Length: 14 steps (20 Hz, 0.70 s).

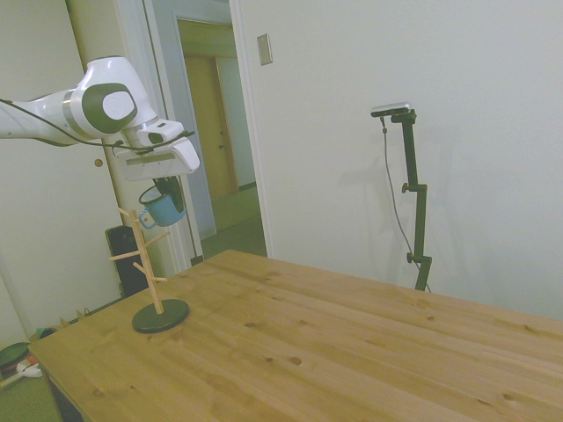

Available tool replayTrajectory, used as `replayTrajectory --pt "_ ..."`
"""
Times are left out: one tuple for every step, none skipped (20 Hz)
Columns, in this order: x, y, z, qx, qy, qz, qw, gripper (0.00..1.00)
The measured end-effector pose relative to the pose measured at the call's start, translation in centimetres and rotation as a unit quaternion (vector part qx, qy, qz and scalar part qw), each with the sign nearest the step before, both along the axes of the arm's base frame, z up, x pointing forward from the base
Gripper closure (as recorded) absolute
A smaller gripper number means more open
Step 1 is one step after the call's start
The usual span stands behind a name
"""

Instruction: Hang the mug

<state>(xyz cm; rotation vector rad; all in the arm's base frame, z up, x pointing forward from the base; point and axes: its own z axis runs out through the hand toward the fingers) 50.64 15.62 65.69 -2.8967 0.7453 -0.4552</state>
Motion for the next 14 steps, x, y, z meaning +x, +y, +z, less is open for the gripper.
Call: replayTrajectory --pt "0.1 0.4 0.0 0.001 0.0 0.001 1.0 1.0" --pt "0.2 0.8 0.0 0.002 0.0 0.001 1.0 1.0" --pt "0.3 1.2 0.1 0.003 -0.001 0.001 1.0 1.0" --pt "0.4 1.6 0.0 0.003 0.0 0.002 1.0 1.0" --pt "0.5 1.9 0.0 0.004 0.0 0.003 1.0 1.0" --pt "0.7 2.3 -0.1 0.004 0.001 0.004 1.0 1.0" --pt "0.9 2.6 -0.3 0.004 0.002 0.005 1.0 1.0" --pt "1.0 2.9 -0.5 0.004 0.004 0.005 1.0 1.0" --pt "1.2 3.1 -0.7 0.005 0.006 0.005 1.0 1.0" --pt "1.4 3.4 -0.9 0.004 0.007 0.004 1.0 1.0" --pt "1.5 3.6 -1.1 0.003 0.008 0.004 1.0 1.0" --pt "1.6 3.8 -1.2 0.002 0.009 0.004 1.0 1.0" --pt "1.7 4.1 -1.4 0.001 0.009 0.005 0.9999 1.0" --pt "1.7 4.3 -1.5 0.0 0.01 0.005 0.9999 1.0"
